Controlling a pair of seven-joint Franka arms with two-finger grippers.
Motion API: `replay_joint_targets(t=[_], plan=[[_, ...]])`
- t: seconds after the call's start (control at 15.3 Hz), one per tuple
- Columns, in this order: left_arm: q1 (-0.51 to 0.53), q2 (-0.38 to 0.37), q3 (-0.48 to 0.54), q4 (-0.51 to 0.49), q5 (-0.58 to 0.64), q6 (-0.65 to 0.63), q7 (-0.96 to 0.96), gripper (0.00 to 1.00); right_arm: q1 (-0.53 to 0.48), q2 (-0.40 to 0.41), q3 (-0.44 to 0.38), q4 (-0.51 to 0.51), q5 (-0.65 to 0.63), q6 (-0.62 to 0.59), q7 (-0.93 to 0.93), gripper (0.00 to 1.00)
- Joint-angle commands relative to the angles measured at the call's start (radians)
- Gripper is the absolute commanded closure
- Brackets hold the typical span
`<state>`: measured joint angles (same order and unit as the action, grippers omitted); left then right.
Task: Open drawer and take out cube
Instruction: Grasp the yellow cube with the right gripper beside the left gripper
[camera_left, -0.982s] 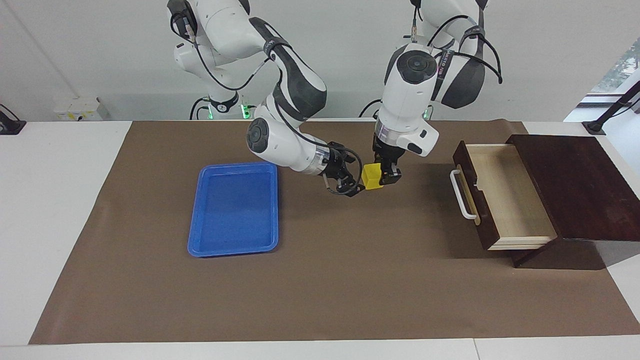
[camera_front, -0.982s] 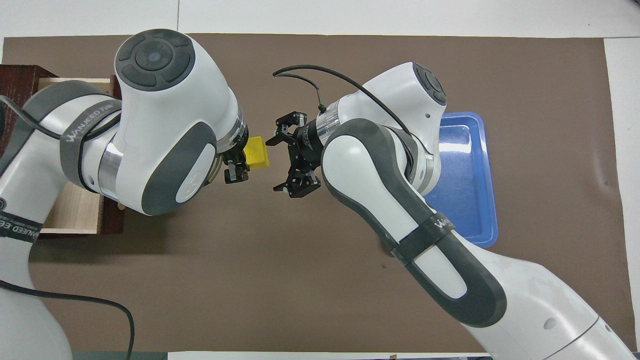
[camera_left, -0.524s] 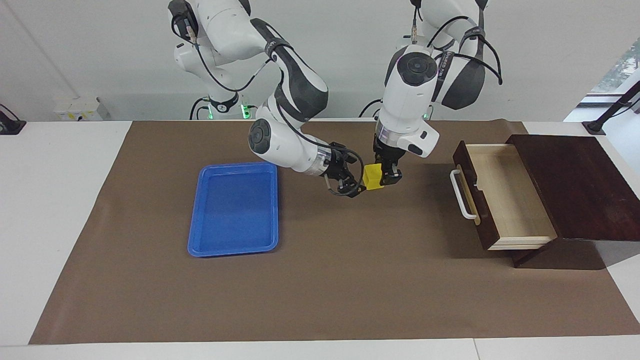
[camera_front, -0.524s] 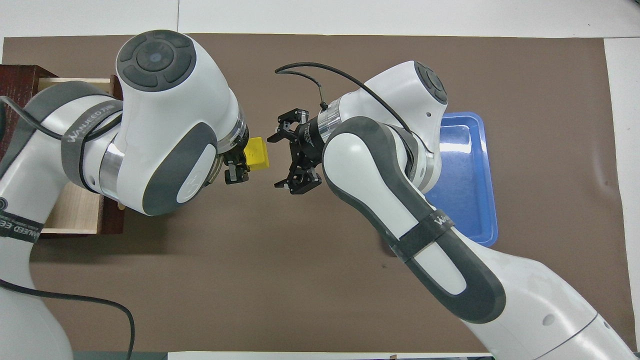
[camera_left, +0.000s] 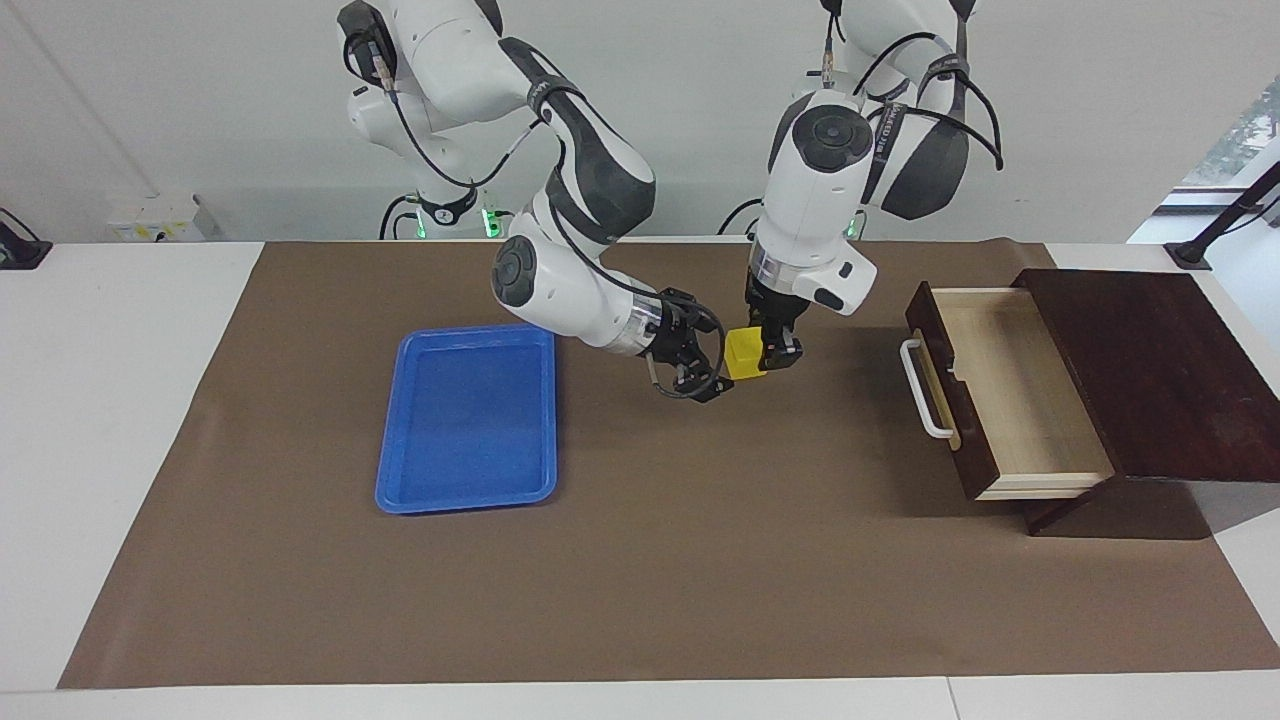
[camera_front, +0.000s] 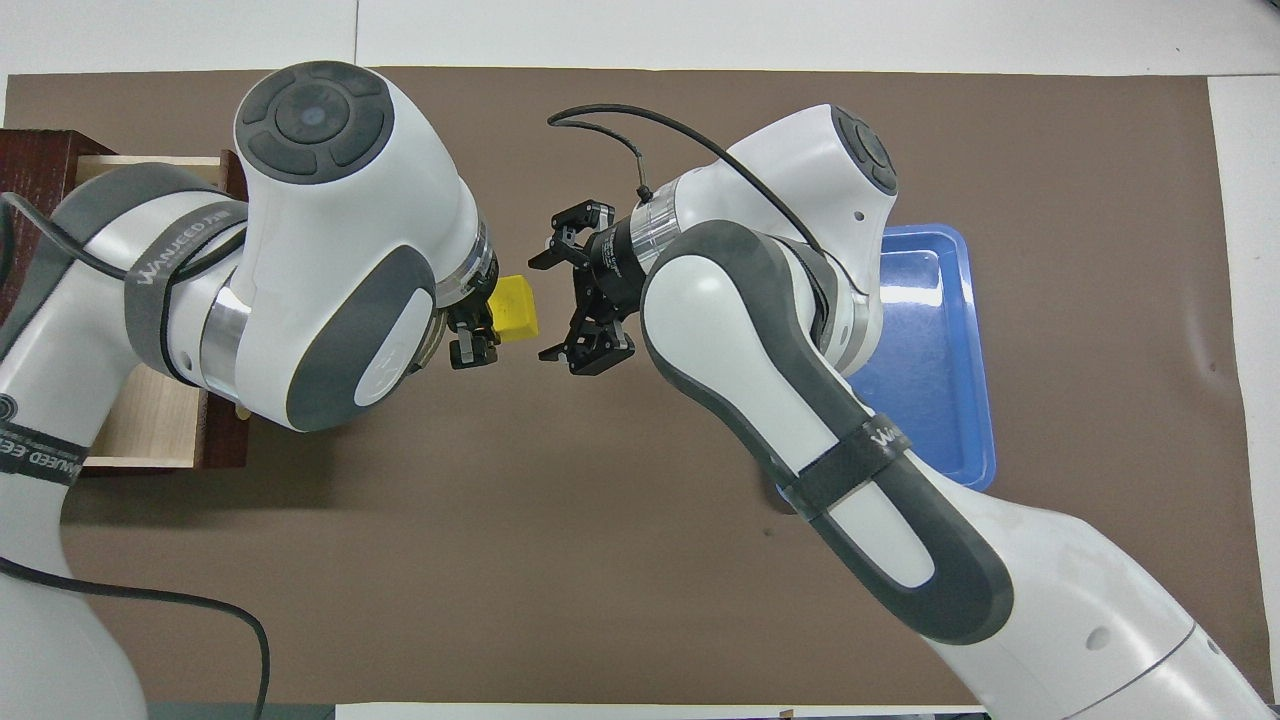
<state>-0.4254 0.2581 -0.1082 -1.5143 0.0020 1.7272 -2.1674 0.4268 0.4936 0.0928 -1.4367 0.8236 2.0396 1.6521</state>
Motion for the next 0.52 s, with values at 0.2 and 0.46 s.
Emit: replay_joint_targets(t=[0.2,0.46], plan=[[-0.015,-0.020,0.012,-0.026,-0.017,0.005,-0.011,1.00,0.035,0.031,0.004,0.048,-0.057,-0.012,0.043,0.00],[-0.021,-0.020,0.012,-0.026,-0.017,0.003,-0.011,1.00,0.036,0.029,0.004,0.048,-0.066,-0.018,0.052,0.00]])
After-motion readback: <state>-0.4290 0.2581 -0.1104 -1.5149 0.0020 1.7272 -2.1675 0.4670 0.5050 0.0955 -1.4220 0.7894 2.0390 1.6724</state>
